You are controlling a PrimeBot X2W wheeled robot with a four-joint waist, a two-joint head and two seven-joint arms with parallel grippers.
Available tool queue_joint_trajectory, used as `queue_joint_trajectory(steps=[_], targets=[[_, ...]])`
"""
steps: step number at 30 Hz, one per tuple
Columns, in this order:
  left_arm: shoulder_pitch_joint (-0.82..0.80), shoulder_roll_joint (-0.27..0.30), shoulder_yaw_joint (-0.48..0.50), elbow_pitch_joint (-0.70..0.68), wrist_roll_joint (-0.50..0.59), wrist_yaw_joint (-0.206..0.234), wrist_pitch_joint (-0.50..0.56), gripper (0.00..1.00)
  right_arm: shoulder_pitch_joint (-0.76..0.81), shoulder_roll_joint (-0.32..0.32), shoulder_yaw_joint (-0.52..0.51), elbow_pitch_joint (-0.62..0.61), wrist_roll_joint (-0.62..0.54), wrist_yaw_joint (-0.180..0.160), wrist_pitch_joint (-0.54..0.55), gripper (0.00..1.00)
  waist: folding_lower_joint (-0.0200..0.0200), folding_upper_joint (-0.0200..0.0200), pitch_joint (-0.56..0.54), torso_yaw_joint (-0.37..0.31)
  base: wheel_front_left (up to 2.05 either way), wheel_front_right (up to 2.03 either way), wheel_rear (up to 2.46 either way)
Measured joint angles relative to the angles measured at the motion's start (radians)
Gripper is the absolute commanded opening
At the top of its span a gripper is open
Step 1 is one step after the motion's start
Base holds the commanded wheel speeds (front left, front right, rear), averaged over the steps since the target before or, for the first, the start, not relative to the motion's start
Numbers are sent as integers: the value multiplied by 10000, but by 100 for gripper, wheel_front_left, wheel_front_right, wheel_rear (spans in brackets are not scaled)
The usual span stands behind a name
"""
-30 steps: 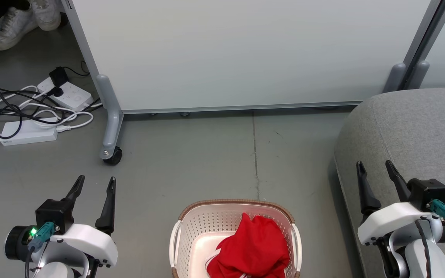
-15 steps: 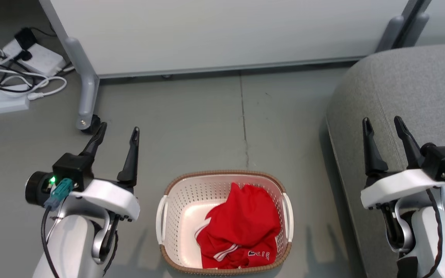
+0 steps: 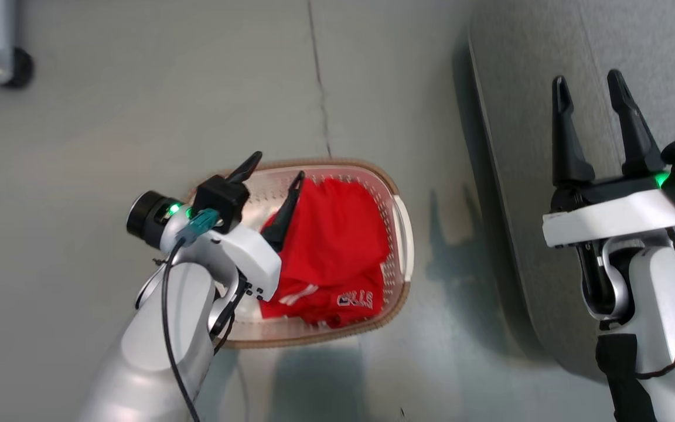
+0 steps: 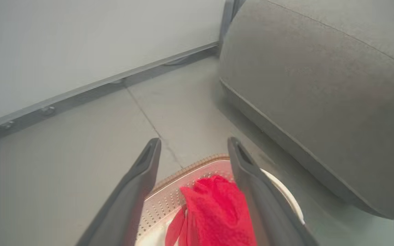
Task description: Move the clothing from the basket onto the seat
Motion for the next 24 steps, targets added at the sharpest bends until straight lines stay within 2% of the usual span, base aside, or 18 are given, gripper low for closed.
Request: queue_joint_trajectory(steps=[7, 12, 18, 21, 22, 23, 24], targets=[[-1379, -134, -1279, 2222, 81, -105, 226, 100, -495, -2, 602, -650, 272, -2, -272, 100, 0, 0, 1782, -793, 0, 0, 0], [-2167, 4, -2038, 3678, -408, -107, 623, 100, -667, -2, 1011, -959, 518, 0, -523, 100, 0, 0, 2845, -1457, 0, 0, 0], [-2722, 242, -2606, 4939, -984, -107, 1469, 100, -685, 0, 1327, -1064, 736, 0, -698, 100, 0, 0, 3561, -2079, 0, 0, 0], [-3047, 385, -2842, 5816, -1279, -107, 2320, 100, -685, 0, 1526, -1091, 880, 0, -757, 100, 0, 0, 3882, -2435, 0, 0, 0], [-3106, 384, -2894, 5914, -1317, -105, 2483, 84, -686, 2, 1551, -1091, 880, 0, -773, 100, 0, 0, 3922, -2485, 0, 0, 0], [-3156, 378, -2963, 5983, -1317, -107, 2569, 84, -686, 2, 1574, -1089, 882, 0, -803, 100, 0, -1, 3956, -2526, 0, 0, 0], [-3201, 376, -2986, 6055, -1356, -107, 2633, 11, -686, 2, 1586, -1085, 882, 0, -813, 100, 0, 0, 3981, -2557, 0, 0, 0]])
